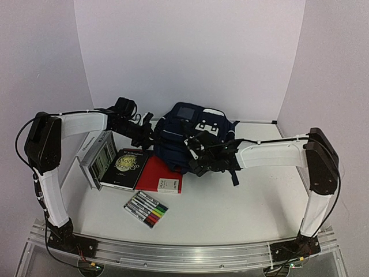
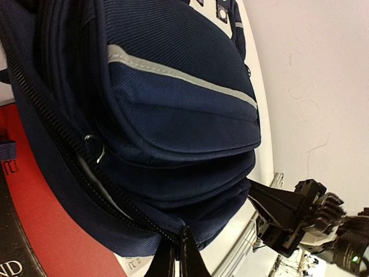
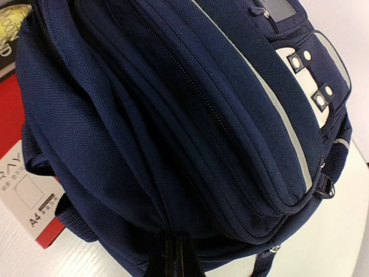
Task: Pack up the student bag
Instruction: Unzip the student bag at the center of the board.
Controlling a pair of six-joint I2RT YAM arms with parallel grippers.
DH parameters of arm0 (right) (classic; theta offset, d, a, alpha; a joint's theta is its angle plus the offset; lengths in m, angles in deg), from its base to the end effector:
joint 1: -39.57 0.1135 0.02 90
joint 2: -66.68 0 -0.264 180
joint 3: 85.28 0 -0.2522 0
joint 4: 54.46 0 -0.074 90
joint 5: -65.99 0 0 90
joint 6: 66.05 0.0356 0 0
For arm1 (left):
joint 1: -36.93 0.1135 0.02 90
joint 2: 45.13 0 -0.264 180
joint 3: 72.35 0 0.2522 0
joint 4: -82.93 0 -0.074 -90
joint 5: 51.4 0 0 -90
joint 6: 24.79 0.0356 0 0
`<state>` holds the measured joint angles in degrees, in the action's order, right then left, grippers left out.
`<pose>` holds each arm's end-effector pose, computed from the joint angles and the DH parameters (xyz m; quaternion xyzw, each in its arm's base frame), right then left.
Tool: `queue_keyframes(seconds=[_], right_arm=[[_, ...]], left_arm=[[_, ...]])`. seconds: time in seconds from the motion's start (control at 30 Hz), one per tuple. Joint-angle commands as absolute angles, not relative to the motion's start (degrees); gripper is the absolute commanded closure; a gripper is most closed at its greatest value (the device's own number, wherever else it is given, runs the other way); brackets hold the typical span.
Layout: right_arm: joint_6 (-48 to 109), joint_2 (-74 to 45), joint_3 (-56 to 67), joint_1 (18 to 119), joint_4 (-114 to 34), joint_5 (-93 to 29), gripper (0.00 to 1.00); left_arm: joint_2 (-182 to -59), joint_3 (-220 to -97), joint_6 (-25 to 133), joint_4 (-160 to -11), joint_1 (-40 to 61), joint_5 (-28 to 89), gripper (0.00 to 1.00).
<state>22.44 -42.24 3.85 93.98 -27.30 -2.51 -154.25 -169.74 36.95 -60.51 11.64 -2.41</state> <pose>0.2555 0.3347 0.2091 -0.3631 0.8356 0.0123 0.4119 0.3702 -0.2008 0.2364 0.1020 0.8782 -0.4425 0.1502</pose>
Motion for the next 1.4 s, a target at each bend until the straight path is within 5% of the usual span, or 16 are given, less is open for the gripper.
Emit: queue_keyframes(seconds=[0.0,0.27,0.43,0.6,0.7,0.87,0.97,1.37], right_arm=[[32.0,-32.7,8.2,95.0,-23.8,-12.7,1.00],[42.4,-26.8,11.9,100.7,-22.5,-25.8,1.00],[47.2,-30.7,7.7,102.7,-24.1,-22.1,1.00],[50.7,-37.3,1.2,102.7,-24.9,-15.3,0.99],[48.2,-37.5,0.6,102.8,-24.5,-14.3,0.68],[43.7,-35.4,3.5,103.0,-18.0,-5.0,0.24],[40.3,-35.9,5.4,102.9,-15.1,-3.1,0.08],[39.1,-44.2,7.9,102.9,-13.3,11.6,0.04]], left_arm=[[-156.0,-171.5,35.7,-66.4,11.9,-4.5,0.99],[-162.5,-176.4,36.4,-68.0,8.9,-5.3,0.99],[-165.6,-178.9,36.1,-70.9,8.8,-4.0,0.94],[-163.0,-178.3,36.1,-70.5,8.9,2.0,0.58],[-157.9,-173.6,36.0,-70.2,8.9,6.1,0.37],[-150.5,-162.7,31.3,-72.2,8.5,6.5,0.27],[-149.0,-157.4,27.0,-75.8,6.9,4.4,0.24],[-152.1,-151.8,17.4,-86.2,0.3,4.5,0.24]])
